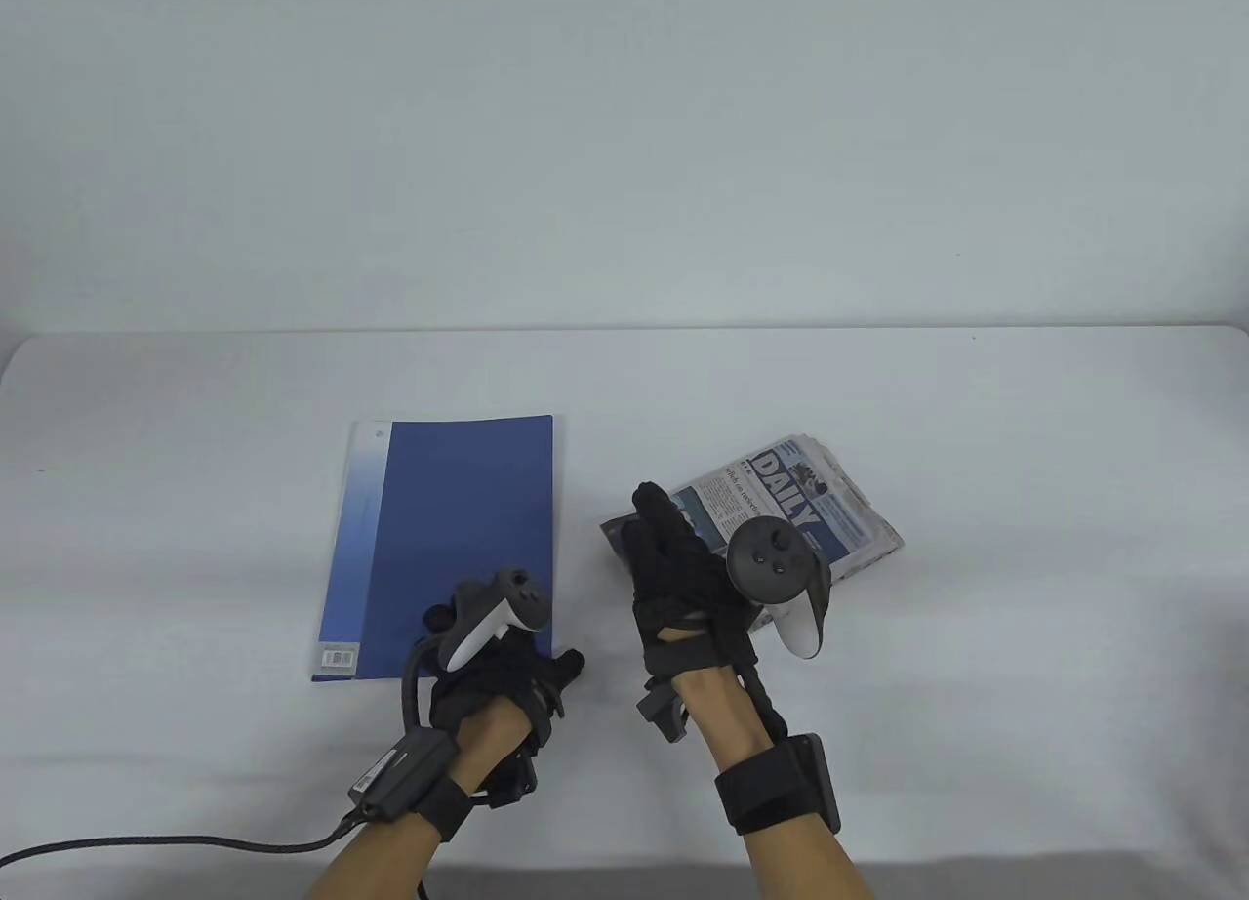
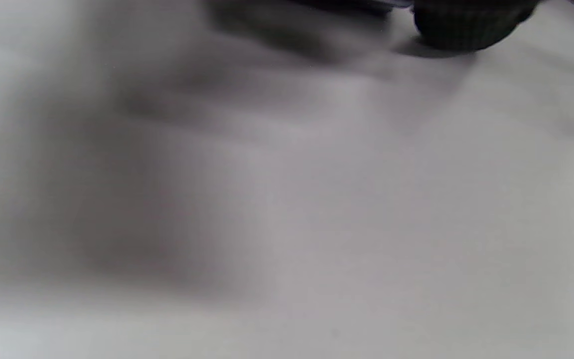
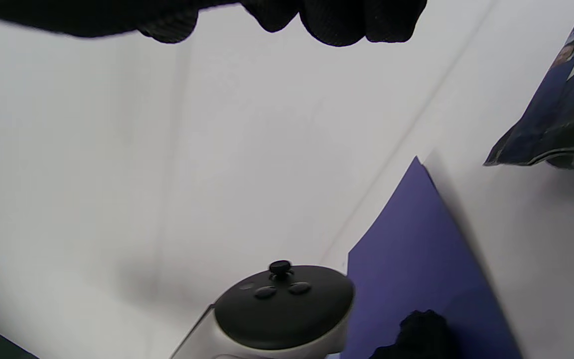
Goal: Insert newspapers into folder
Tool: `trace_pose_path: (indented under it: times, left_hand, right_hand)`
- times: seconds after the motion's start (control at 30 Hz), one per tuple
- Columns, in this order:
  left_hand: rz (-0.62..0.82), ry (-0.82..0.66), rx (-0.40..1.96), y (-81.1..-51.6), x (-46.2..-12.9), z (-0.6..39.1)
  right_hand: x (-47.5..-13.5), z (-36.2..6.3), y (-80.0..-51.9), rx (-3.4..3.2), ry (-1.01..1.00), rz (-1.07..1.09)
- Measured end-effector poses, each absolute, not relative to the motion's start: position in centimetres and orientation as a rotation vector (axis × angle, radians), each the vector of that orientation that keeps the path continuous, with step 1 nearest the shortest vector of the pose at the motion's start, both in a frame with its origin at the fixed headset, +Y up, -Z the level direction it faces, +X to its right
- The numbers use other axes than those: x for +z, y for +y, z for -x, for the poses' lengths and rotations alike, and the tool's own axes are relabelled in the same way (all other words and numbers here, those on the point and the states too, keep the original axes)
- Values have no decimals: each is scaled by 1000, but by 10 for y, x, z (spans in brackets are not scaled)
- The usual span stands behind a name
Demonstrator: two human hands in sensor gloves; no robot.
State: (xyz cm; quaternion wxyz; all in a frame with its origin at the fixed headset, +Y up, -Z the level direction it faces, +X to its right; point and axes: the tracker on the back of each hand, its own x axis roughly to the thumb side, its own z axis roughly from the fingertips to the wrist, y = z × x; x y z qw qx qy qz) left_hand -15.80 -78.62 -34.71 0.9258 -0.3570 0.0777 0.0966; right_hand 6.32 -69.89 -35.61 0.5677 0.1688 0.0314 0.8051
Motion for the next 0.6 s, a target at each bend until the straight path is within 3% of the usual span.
trace_pose_path:
  times: [0.17, 0.3, 0.47, 0.6]
  left_hand:
    - [610, 105, 59, -773, -339, 144]
    - [366, 125, 22, -741, -341, 155]
    - [273, 148, 385, -690, -343, 213]
    - [51, 231, 642, -640, -328, 272]
  right_hand:
    - [-353, -63, -696, 1908, 66, -374]
    - [-352, -68, -697, 1896, 53, -333]
    - [-354, -71, -700, 1849, 73, -322]
    - [-354, -70, -703, 1790, 87, -335]
